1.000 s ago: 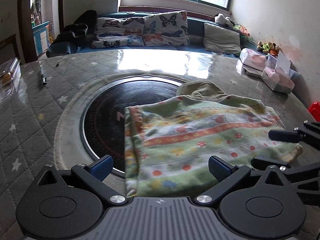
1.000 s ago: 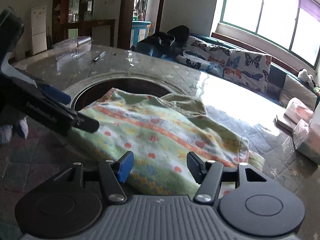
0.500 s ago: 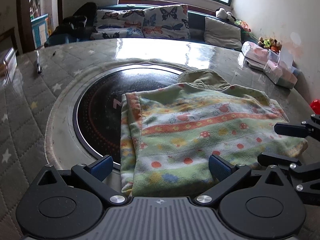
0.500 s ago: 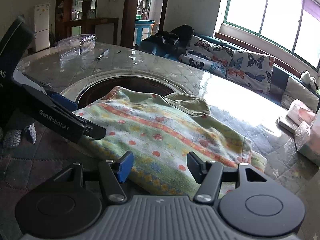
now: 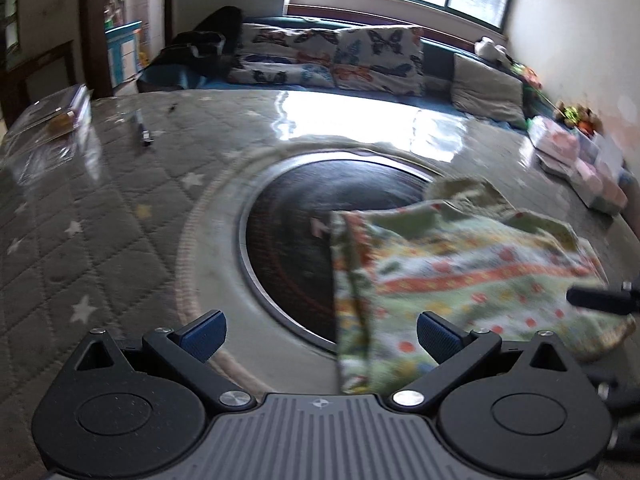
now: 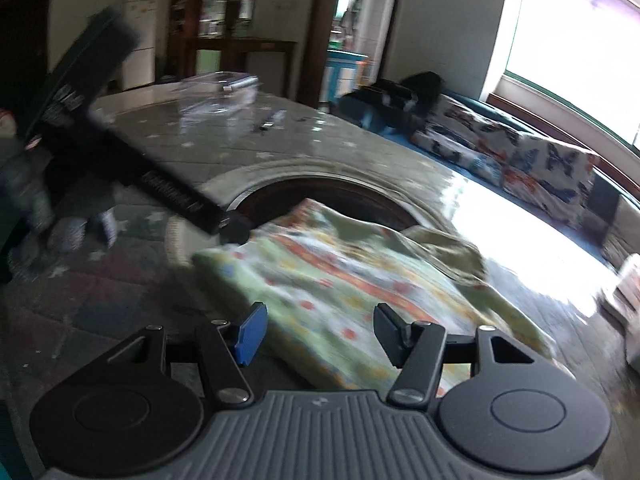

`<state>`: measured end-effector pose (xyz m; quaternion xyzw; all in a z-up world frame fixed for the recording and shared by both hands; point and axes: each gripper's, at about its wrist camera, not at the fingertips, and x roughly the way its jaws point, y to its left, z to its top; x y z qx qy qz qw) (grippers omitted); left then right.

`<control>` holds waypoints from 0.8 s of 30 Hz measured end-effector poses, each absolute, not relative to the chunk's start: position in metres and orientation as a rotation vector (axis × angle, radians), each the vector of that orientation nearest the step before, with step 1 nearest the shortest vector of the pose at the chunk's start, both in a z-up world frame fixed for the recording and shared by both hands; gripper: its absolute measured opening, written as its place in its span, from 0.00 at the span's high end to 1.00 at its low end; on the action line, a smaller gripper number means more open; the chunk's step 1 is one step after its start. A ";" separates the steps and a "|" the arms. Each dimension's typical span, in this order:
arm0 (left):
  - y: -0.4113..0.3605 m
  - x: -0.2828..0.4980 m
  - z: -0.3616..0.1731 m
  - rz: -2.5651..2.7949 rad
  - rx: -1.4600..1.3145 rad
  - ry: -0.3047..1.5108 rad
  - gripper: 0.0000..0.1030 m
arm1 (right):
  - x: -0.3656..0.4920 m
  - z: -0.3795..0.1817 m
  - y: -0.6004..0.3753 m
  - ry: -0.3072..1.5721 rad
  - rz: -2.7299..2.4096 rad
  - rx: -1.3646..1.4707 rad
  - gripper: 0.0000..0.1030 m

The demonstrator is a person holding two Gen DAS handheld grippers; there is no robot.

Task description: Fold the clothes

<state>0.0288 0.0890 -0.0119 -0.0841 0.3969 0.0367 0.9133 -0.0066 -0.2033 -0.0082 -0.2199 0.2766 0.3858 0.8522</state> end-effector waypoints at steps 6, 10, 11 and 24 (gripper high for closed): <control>0.112 0.030 -0.006 0.112 -0.266 0.818 0.00 | -0.014 -0.011 -0.169 0.563 0.911 -0.522 0.44; 0.119 0.032 -0.006 0.094 -0.330 0.822 0.00 | -0.015 -0.016 -0.147 0.572 0.960 -0.540 0.52; 0.120 0.032 -0.006 0.088 -0.346 0.823 0.00 | -0.016 -0.018 -0.143 0.574 0.970 -0.546 0.53; 0.129 0.039 -0.015 0.024 -0.569 0.875 0.00 | 0.000 -0.030 -0.130 0.645 0.980 -0.489 0.89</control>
